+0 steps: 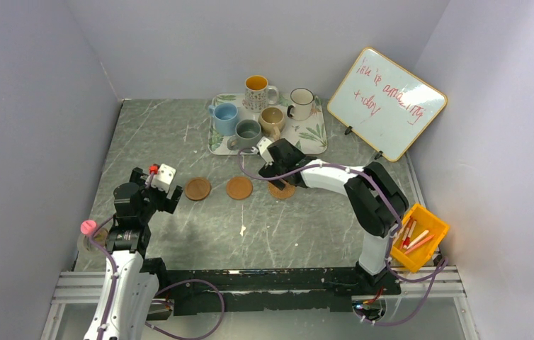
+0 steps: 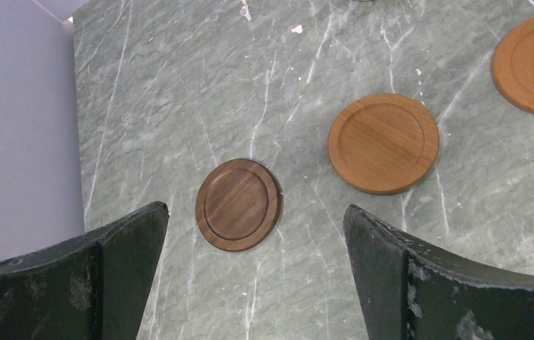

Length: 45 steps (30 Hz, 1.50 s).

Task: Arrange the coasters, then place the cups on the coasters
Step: Move the coaster to the center of the board.

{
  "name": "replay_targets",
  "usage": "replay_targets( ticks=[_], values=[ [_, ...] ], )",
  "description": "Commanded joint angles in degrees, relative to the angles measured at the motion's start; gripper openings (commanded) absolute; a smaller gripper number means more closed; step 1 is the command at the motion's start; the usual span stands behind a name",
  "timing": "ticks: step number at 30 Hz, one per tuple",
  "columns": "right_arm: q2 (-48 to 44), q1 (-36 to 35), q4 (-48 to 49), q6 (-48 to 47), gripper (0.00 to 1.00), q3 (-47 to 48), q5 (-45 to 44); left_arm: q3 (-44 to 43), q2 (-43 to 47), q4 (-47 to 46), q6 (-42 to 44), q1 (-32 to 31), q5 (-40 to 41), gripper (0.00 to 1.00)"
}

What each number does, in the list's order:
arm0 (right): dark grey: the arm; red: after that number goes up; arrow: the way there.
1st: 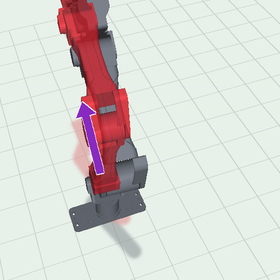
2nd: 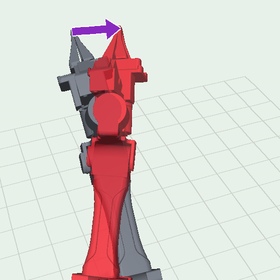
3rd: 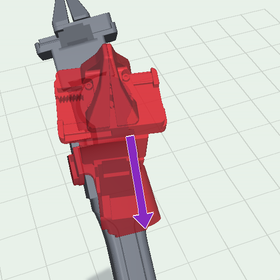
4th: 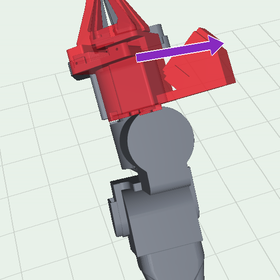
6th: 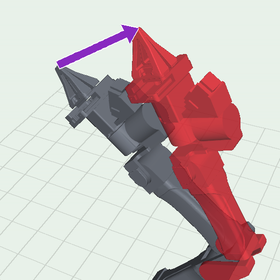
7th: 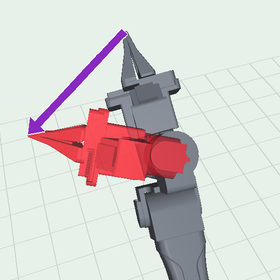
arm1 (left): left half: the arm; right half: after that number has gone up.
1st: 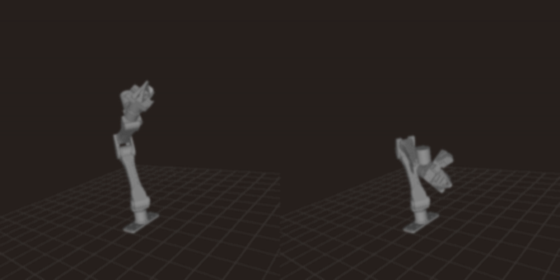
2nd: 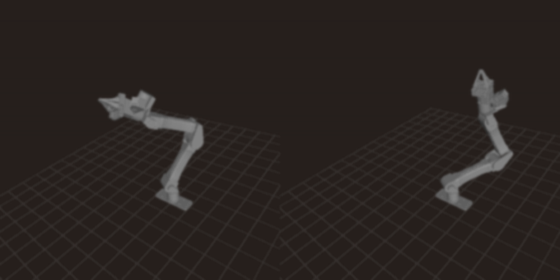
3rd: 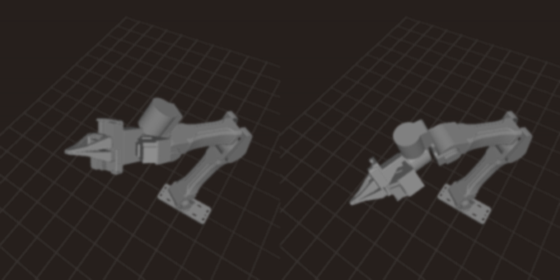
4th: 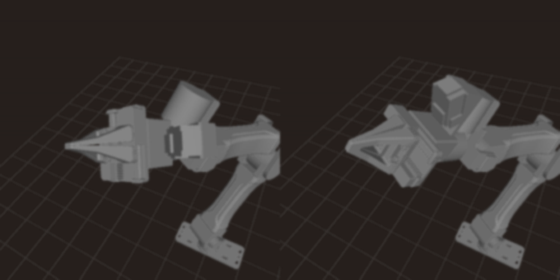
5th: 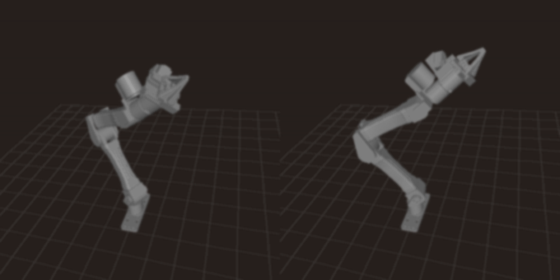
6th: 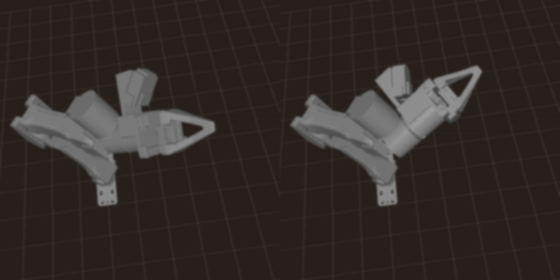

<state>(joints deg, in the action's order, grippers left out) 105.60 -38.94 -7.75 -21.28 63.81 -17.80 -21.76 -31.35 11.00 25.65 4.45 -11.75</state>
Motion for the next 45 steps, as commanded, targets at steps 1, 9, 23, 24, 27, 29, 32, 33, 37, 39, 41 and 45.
replay_targets(
  ticks=[1, 9, 23, 24, 27, 29, 32, 33, 37, 39, 41, 45],
  values=[
    [0.47, -0.72, -3.04, -0.59, 1.0, 1.25, -0.9, 0.21, -0.07, -1.82, -0.43, 0.28, 0.04, 1.0],
    [-0.31, -1.25, -3.44, -0.88, 1.0, 1.14, 0.43, 0.23, -0.11, -1.95, -0.6, 0.22, 0.36, 1.0],
    [-0.27, -1.67, -3.15, -1.31, 1.0, 1.27, -2.43, 0.25, -0.2, -2.05, -0.64, 0.3, 0.53, 1.0],
    [-0.43, -1.72, -3.07, -1.3, 1.0, 1.31, -2.67, 0.29, -0.2, -2.05, -0.61, 0.28, 0.48, 1.0],
    [-1.15, -1.71, -2.88, -1.35, 1.0, 1.23, -2.79, 0.24, -0.2, -2.09, -0.6, 0.24, 0.5, 1.0],
    [-1.63, -1.69, -2.98, -1.3, 1.0, 1.18, -2.62, 0.31, -0.24, -2.04, -0.64, 0.3, 0.45, 1.0],
    [-2.25, -1.75, -2.91, -1.38, 1.0, 1.2, -2.81, 0.22, -0.29, -2.11, -0.6, 0.29, 0.66, 1.0],
    [-2.43, -1.73, -2.85, -1.4, 1.0, 1.15, -2.8, 0.27, -0.29, -2.13, -0.6, 0.31, 0.67, 1.0],
    [-3.17, -1.67, -2.63, -1.18, 1.0, 1.05, -2.5, 0.28, -0.29, -2.13, -0.69, 0.29, 0.81, 1.0],
    [-3.73, -1.67, -2.32, -1.09, 1.0, 0.92, -2.43, 0.25, -0.21, -2.13, -0.71, 0.3, 0.77, 1.0],
    [-4.22, -1.68, -2.27, -1.07, 1.0, 0.82, -2.47, 0.31, -0.2, -2.17, -0.67, 0.29, 0.93, 1.0],
    [-5.75, -1.59, -1.49, -0.89, 1.0, 0.47, -2.94, 0.26, -0.2, -2.22, -0.69, 0.25, 1.2, 1.0]
  ],
)
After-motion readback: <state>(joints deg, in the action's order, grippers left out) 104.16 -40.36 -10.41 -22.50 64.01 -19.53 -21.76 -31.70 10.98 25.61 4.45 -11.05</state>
